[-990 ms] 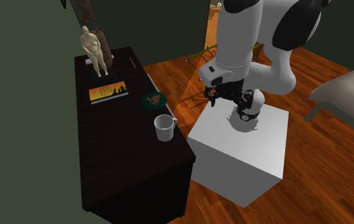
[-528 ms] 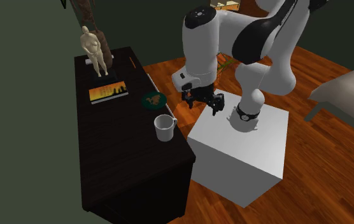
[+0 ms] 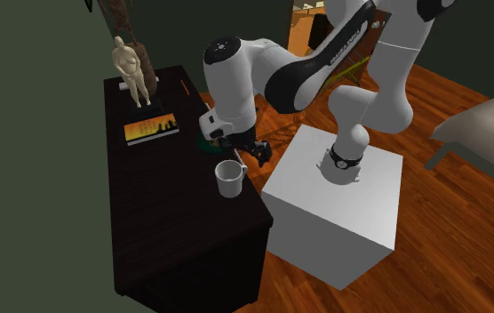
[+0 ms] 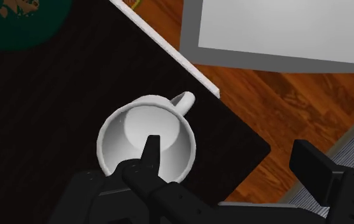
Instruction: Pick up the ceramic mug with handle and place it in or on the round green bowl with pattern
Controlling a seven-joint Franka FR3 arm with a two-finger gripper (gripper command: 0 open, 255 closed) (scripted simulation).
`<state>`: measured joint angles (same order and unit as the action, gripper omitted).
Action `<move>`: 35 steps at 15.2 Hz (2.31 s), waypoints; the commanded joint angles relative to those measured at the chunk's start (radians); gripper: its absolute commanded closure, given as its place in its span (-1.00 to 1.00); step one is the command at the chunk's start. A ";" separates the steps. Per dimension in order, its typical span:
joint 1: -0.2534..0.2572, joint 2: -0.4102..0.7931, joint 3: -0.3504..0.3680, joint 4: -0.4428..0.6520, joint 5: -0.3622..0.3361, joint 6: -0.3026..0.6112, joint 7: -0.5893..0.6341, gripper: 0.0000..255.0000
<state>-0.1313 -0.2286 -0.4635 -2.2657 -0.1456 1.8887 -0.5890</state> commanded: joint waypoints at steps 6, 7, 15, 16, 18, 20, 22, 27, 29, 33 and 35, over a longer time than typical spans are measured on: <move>-0.034 0.263 -0.088 0.164 0.089 0.092 -0.202 -1.00; -0.043 0.304 -0.094 0.194 0.109 0.101 -0.231 -1.00; -0.054 0.347 -0.093 0.130 0.131 0.203 -0.250 -1.00; -0.054 0.347 -0.093 0.129 0.131 0.203 -0.250 -1.00; -0.054 0.347 -0.093 0.130 0.131 0.203 -0.250 -1.00; -0.054 0.347 -0.093 0.130 0.131 0.203 -0.250 -1.00; -0.054 0.347 -0.093 0.130 0.131 0.203 -0.250 -1.00; -0.054 0.347 -0.093 0.130 0.131 0.202 -0.250 1.00; -0.054 0.347 -0.093 0.130 0.131 0.202 -0.250 1.00; -0.054 0.347 -0.093 0.130 0.131 0.203 -0.250 1.00; -0.052 0.331 -0.094 0.141 0.122 0.177 -0.245 1.00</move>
<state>-0.1833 0.1094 -0.5567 -2.1269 -0.0193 2.0742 -0.8348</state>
